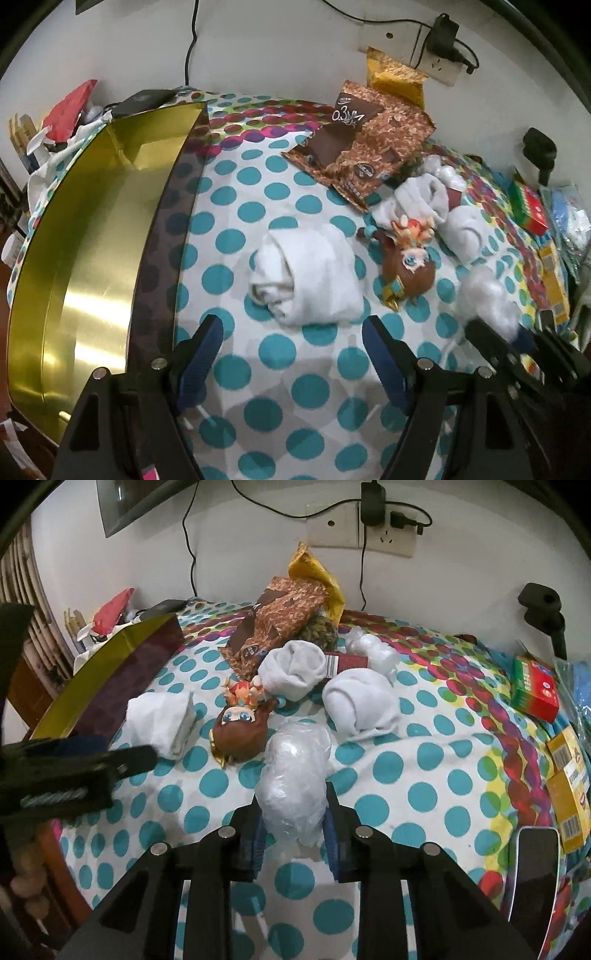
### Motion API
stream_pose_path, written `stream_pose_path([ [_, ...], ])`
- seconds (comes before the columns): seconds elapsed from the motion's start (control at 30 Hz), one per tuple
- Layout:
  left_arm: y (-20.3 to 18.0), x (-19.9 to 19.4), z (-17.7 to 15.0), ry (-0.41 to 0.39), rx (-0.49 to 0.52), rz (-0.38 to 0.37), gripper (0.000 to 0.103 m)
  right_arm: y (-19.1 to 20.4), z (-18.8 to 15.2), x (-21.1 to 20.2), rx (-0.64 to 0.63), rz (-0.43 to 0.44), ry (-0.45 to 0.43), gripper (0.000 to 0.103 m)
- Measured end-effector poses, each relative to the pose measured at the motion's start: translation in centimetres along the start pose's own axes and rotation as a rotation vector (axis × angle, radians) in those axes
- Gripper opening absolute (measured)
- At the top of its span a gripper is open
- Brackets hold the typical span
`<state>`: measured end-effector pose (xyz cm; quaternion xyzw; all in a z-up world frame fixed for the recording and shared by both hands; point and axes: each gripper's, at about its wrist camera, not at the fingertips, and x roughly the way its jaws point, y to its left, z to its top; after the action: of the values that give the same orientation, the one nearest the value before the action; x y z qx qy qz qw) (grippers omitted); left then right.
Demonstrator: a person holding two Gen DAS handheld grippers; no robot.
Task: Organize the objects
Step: 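Grasp the white rolled cloth with the left tool while the right tool grips the clear plastic bag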
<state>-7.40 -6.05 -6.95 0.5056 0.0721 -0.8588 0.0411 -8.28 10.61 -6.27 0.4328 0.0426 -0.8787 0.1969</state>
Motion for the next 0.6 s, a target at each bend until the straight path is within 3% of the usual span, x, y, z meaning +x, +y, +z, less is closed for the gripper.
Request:
stream_pose_path([
  [0.33, -1.1, 2.8, 1.6, 0.006, 0.001, 0.041, 0.08, -0.2, -1.0, -0.5, 0.049, 0.025, -0.005, 0.025],
  [0.6, -3.5, 3.3, 1.6, -0.032, 0.087, 0.094, 0.08, -0.6, -1.7, -1.0, 0.088, 0.023, -0.014, 0.025],
])
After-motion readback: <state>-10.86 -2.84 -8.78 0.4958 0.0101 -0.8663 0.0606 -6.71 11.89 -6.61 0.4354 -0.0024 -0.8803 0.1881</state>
